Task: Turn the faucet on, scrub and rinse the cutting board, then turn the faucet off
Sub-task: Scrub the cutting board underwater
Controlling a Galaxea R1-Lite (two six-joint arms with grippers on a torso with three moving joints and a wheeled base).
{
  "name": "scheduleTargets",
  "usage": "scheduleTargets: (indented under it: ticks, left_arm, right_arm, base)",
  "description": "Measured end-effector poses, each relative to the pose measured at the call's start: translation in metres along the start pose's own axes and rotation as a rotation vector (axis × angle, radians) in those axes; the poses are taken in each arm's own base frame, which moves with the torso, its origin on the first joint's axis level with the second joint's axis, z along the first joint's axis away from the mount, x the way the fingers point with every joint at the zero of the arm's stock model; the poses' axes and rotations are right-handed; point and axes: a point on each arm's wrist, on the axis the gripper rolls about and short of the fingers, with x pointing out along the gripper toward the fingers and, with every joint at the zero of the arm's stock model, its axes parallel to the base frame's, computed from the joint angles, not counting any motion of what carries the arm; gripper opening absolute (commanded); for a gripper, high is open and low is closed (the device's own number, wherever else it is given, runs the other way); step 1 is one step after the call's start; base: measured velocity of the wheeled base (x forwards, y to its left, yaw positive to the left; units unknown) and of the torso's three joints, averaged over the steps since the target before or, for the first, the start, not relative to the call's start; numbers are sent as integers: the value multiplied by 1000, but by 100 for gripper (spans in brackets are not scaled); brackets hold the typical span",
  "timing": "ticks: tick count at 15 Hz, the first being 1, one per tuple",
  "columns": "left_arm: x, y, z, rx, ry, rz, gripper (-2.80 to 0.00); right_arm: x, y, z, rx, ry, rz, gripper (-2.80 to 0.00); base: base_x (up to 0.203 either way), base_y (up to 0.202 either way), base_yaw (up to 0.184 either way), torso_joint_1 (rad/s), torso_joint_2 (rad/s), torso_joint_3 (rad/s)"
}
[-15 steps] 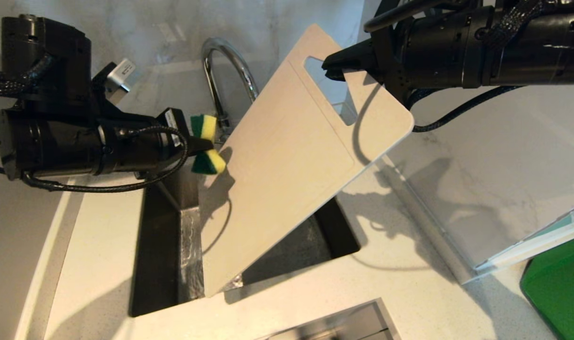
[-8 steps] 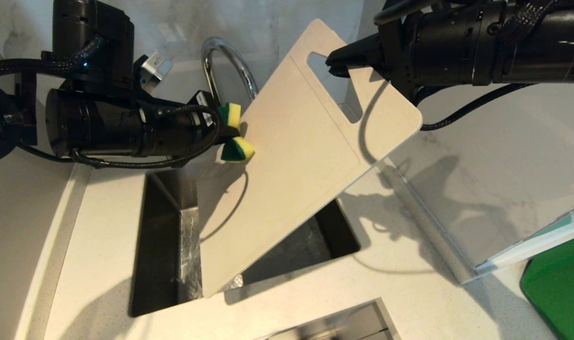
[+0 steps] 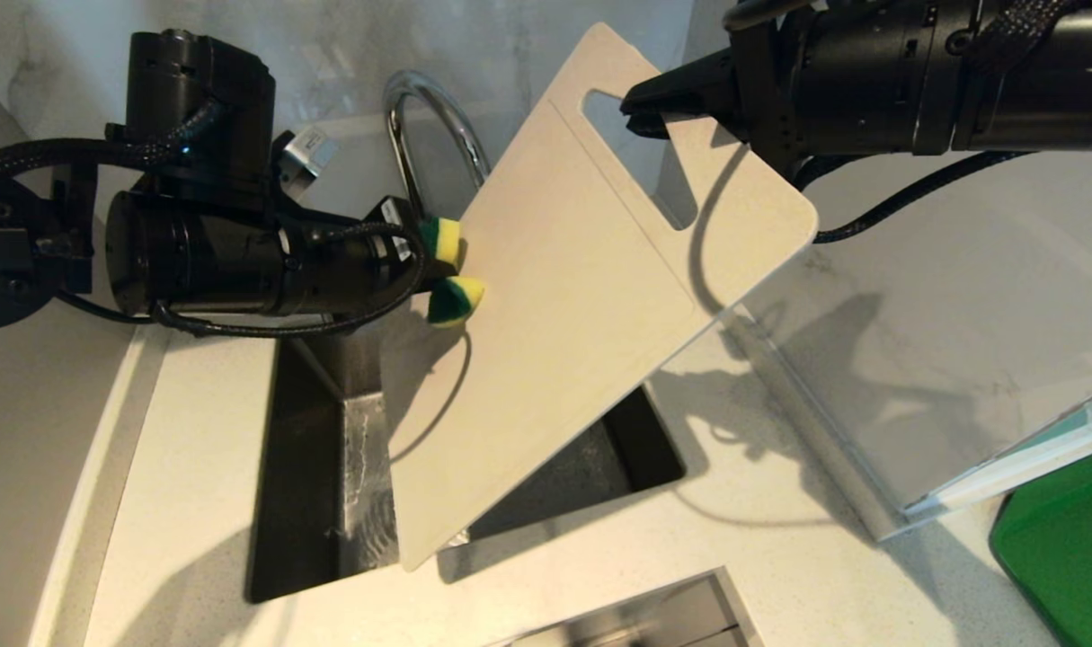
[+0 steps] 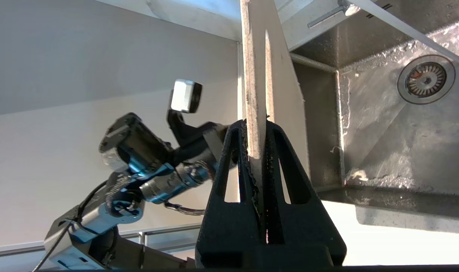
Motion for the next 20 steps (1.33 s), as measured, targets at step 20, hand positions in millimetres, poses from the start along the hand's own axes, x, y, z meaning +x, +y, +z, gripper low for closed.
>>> scheduleTargets:
  ticks: [20]
  left_arm:
    - [-17, 58, -22, -89, 1, 81, -280]
  right_arm:
    - [-4, 3, 0, -1, -7, 6, -280]
  base:
    - [0, 0, 0, 0, 0, 0]
